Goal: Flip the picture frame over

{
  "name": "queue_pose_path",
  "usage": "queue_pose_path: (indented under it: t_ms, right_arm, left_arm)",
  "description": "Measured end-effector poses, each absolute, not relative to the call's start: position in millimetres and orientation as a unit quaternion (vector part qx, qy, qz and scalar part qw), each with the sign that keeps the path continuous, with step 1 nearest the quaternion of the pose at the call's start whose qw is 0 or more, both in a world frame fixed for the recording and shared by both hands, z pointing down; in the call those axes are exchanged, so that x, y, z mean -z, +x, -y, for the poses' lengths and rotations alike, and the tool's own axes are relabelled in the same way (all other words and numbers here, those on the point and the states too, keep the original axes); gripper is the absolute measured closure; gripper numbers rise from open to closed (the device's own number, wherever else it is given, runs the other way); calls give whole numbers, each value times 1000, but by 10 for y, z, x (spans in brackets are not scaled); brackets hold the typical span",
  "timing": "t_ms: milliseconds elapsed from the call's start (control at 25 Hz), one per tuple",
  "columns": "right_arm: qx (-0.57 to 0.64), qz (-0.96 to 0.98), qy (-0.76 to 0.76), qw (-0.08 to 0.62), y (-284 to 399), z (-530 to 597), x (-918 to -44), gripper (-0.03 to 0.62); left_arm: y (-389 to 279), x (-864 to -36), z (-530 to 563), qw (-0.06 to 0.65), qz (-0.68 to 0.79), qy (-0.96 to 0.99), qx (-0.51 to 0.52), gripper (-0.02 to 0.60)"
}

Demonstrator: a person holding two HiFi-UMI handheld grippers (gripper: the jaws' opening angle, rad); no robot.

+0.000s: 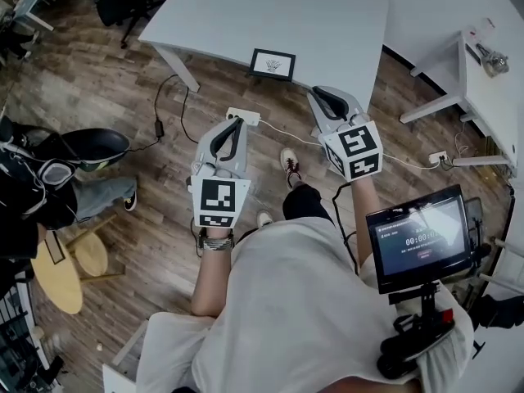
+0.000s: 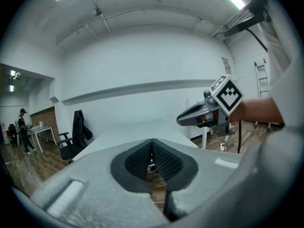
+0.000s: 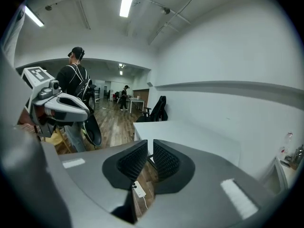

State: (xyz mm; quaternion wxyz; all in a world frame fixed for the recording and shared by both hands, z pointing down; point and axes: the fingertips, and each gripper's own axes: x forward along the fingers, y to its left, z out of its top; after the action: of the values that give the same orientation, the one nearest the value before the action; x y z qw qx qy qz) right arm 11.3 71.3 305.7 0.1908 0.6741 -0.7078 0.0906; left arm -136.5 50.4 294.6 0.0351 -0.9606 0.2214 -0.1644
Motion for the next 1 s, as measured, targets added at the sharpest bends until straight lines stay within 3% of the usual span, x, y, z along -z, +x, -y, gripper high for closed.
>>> queue_pose_path:
  t_ms: [640, 1000]
  right_arm:
    - [-106, 704, 624, 322, 678, 282, -4244, 530]
    - [-99, 716, 591, 358, 790, 376, -4966, 523]
  left_arm:
    - [-867, -3581, 158, -29, -218, -952, 214, 578]
    - [-822, -3954, 272, -75, -238, -942, 224, 578]
